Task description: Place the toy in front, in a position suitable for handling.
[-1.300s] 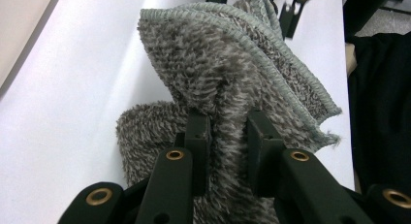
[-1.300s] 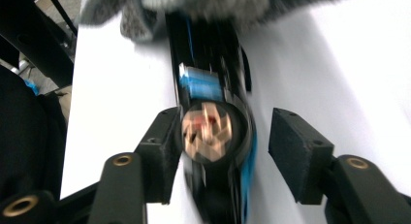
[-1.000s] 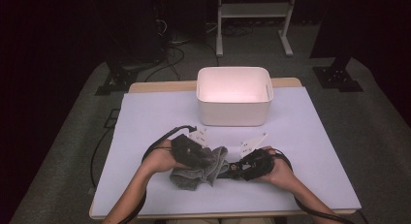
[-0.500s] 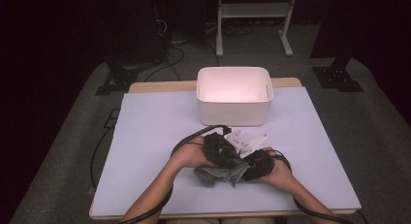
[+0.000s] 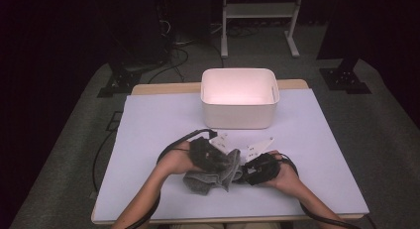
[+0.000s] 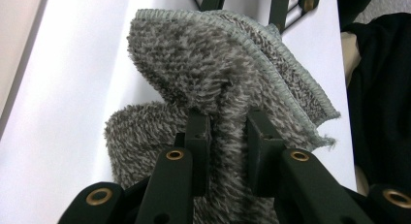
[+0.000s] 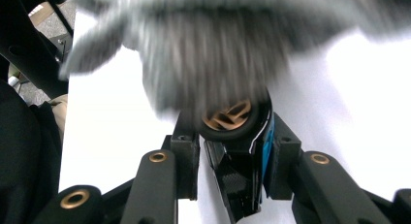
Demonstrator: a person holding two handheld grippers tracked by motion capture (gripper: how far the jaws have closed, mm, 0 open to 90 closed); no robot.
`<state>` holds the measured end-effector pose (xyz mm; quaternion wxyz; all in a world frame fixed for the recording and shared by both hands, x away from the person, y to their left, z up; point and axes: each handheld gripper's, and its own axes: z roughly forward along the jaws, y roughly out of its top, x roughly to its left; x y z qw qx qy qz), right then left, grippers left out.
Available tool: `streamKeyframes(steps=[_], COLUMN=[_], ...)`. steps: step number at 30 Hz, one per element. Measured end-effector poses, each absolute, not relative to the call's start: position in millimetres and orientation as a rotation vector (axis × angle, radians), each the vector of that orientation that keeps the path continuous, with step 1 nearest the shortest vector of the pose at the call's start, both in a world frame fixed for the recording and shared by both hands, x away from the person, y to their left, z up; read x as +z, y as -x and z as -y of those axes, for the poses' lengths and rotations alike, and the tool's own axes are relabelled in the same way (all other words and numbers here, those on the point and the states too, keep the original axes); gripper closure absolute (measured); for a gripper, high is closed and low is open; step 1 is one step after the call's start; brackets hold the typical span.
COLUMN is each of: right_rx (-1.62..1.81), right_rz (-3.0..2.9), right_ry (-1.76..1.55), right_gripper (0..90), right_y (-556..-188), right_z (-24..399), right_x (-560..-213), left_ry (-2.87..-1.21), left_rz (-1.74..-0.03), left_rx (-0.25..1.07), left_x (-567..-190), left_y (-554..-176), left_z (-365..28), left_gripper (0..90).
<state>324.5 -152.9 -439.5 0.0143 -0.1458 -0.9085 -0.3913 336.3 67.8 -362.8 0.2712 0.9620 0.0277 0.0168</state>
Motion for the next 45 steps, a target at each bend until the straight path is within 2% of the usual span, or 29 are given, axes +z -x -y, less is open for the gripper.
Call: streamKeyframes(steps=[6,16,20,30,35,39,45], right_rx=[-1.220,-1.218,-1.218,-1.220,-1.221,-1.227,-1.224], right_rz=[2.826,2.823,2.822,2.817,2.814,2.814,2.820], right_ry=[0.455,0.464,0.463,0.465,0.472,0.470,0.465], right_gripper=[63.3,63.4,63.3,63.3,63.3,63.3,63.4], right_y=[-325,-325,-325,-326,-326,-325,-325], right_z=[153,153,153,152,153,153,152], right_x=[-440,-440,-440,-441,-441,-441,-441], left_ry=[-2.535,-2.567,-2.559,-2.590,-2.572,-2.568,-2.568], left_rz=[-0.167,-0.201,-0.164,0.010,0.043,0.059,0.035], left_rx=[0.046,0.085,0.069,0.040,0.013,0.001,0.002], left_x=[-365,-362,-363,-363,-362,-363,-363], left_y=[-335,-333,-332,-335,-340,-340,-341], left_z=[-108,-125,-113,-46,-21,-13,-25], left_gripper=[74.2,74.2,74.2,74.2,74.2,74.2,74.1])
